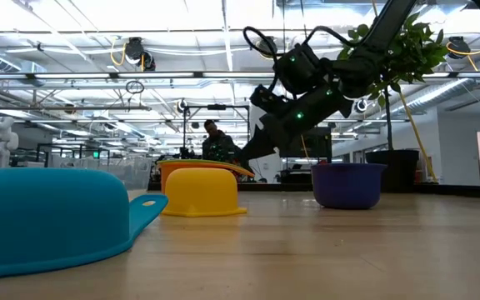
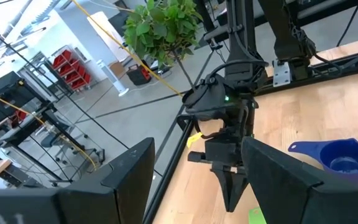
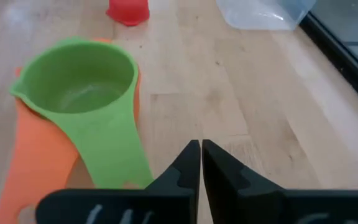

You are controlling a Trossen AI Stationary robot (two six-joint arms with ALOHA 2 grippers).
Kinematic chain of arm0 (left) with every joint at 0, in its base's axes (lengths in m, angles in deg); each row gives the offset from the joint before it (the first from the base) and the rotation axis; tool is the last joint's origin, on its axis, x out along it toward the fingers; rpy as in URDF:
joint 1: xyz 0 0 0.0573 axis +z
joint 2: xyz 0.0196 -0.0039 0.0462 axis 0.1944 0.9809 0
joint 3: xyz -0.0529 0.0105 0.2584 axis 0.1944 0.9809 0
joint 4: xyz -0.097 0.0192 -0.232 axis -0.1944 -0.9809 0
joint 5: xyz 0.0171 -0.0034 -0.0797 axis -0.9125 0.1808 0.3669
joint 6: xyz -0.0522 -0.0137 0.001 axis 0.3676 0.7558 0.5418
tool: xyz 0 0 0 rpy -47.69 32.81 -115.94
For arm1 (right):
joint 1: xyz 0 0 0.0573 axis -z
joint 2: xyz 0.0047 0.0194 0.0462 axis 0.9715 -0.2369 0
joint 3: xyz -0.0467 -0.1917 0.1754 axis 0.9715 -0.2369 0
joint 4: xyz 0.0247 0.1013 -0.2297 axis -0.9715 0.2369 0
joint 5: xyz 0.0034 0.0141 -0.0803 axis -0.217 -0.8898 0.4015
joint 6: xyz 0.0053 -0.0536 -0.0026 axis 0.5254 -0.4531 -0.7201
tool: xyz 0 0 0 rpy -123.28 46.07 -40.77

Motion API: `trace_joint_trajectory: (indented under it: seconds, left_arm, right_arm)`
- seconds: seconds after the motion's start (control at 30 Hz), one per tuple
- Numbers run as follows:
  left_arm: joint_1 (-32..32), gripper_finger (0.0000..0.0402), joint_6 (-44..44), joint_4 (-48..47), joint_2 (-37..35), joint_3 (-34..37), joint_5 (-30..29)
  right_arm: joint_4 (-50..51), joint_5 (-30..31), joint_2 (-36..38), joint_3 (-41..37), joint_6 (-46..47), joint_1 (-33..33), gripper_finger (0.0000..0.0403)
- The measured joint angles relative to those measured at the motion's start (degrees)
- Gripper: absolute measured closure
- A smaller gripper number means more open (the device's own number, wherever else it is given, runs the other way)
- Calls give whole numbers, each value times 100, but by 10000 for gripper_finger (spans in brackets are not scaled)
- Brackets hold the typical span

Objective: Nest measuring cups in basket
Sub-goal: Stack the green measuring cup on top of the orange measuring cup

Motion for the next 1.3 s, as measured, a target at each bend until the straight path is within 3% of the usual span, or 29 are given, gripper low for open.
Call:
trace_joint_trajectory:
  seconds: [0.53,0.93,1.3]
  left_arm:
    - [-15,158,-2,17,0,0,-2]
    - [-15,158,-8,11,0,0,-2]
    - [-15,158,-11,4,0,0,-4]
  right_arm:
    - [-453,-14,-630,0,117,2,395]
    - [-207,-934,-561,2,2,15,395]
    - [781,-942,115,2,220,-67,395]
